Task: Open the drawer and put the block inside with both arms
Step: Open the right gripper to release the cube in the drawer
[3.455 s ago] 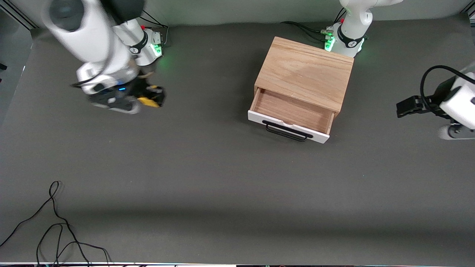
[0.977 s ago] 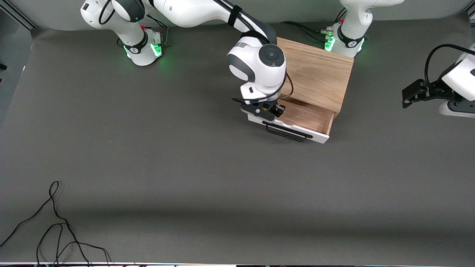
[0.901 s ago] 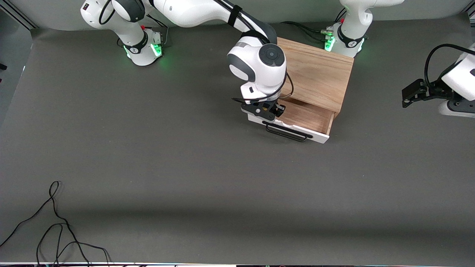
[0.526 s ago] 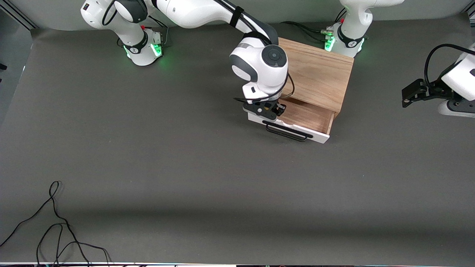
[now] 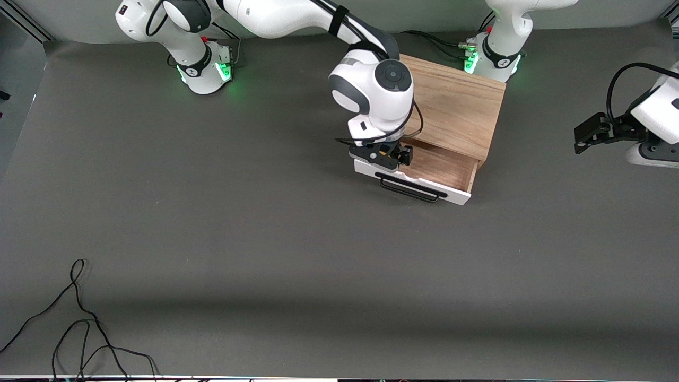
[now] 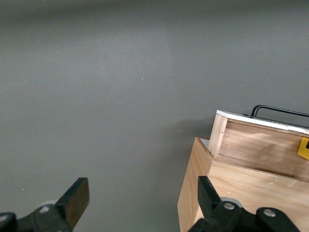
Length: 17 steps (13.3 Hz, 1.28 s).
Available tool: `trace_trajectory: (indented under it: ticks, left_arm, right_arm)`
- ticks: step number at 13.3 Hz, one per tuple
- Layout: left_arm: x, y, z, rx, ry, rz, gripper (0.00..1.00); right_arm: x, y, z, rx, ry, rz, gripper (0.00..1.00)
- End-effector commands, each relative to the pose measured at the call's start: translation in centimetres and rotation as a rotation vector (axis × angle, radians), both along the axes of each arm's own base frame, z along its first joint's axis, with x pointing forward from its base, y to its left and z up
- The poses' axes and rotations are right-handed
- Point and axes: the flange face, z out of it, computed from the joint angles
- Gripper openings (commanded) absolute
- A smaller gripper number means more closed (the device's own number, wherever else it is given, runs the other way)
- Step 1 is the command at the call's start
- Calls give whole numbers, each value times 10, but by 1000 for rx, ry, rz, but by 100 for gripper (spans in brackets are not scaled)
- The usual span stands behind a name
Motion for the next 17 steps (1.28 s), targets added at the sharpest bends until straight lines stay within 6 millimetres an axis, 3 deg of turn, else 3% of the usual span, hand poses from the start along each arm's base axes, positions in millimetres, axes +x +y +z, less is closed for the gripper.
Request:
trace_trajectory:
  ticks: [1, 5, 7, 8, 10, 12, 16, 17]
  left_arm:
    - [-5, 0, 7, 4, 4, -4, 100]
    - [-5, -2, 6, -2, 5, -3, 100]
    - [-5, -3, 7, -2, 5, -3, 100]
    - [-5, -2, 6, -2, 6, -1, 100]
    - [-5, -2, 6, -4, 6, -1, 100]
    - [-6, -2, 7, -3, 11, -1, 100]
    - [-6, -2, 7, -3, 9, -1, 100]
    - [-6, -3, 7, -3, 9, -2, 100]
  right_arm:
    - [2, -19, 63, 0, 20, -13, 100]
    - [27, -80, 155, 29, 52, -89, 100]
    - [47, -124, 204, 74, 29, -105, 100]
    - [54, -149, 218, 69, 34, -70, 100]
    - [68, -212, 247, 69, 35, -11, 100]
    - [77, -287, 272, 77, 27, 72, 100]
    - [96, -449, 287, 75, 19, 259, 100]
    - [98, -481, 288, 71, 14, 306, 100]
